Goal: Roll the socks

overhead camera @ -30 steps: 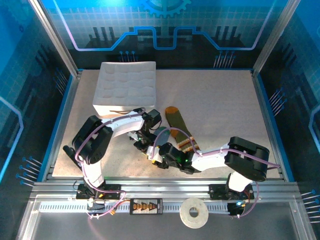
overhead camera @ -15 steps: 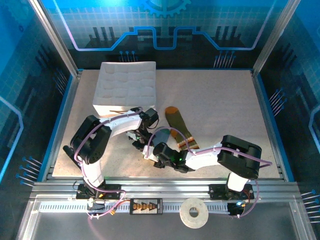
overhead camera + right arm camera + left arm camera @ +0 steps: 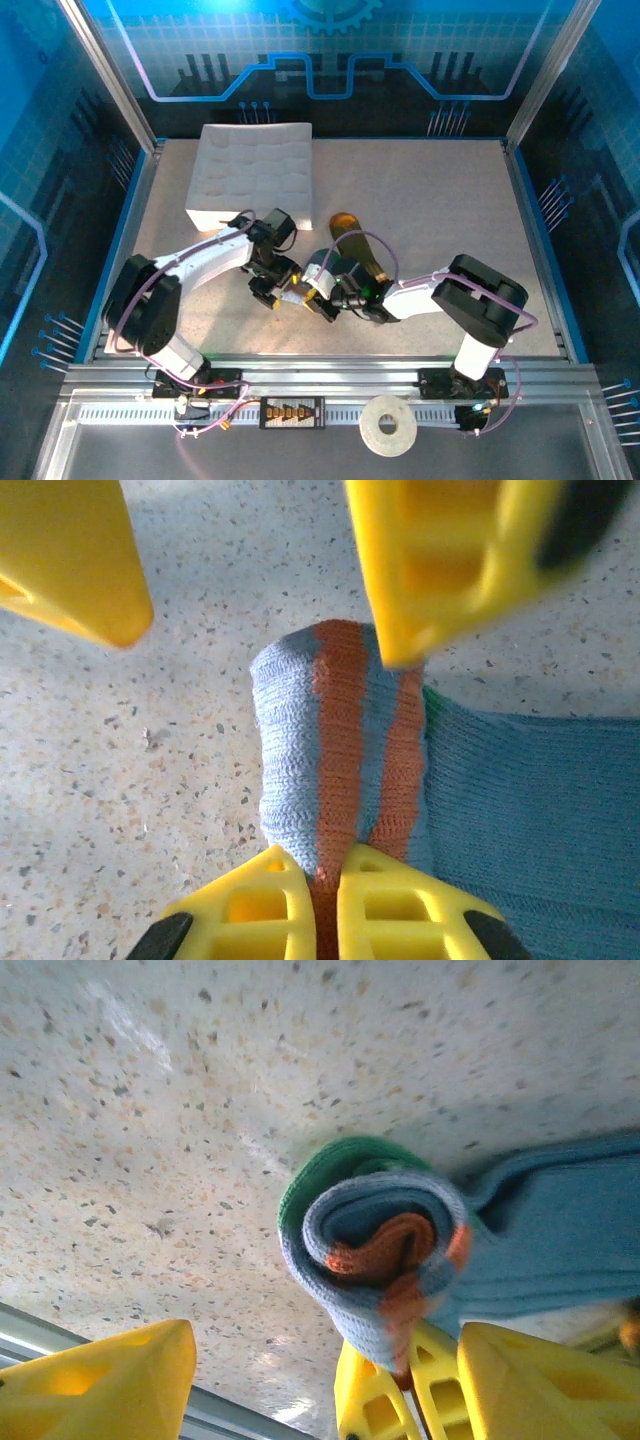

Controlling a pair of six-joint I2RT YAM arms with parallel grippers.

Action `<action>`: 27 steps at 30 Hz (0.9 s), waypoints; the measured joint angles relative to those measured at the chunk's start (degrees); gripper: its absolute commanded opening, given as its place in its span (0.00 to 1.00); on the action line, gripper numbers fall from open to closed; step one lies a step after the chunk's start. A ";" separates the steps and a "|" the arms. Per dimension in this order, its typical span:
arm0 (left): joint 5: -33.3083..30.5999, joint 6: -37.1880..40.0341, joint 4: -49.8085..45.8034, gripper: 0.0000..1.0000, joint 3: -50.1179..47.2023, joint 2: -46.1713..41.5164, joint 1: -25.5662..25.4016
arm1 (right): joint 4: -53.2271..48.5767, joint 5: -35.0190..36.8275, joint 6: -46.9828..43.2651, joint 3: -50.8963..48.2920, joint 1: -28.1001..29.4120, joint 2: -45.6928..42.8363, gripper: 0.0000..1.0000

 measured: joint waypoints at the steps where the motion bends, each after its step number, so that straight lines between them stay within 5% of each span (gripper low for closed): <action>1: -0.37 0.37 0.33 0.71 -0.31 -1.07 0.17 | 0.81 -2.49 0.94 -0.07 -1.11 0.55 0.00; 13: -0.83 3.04 14.49 0.60 -9.20 -5.49 -2.12 | 2.89 -21.09 9.60 3.32 -9.53 6.97 0.00; 27: -1.70 2.86 20.37 0.55 -10.01 -0.87 -4.72 | 1.40 -26.60 12.26 5.27 -11.85 9.27 0.00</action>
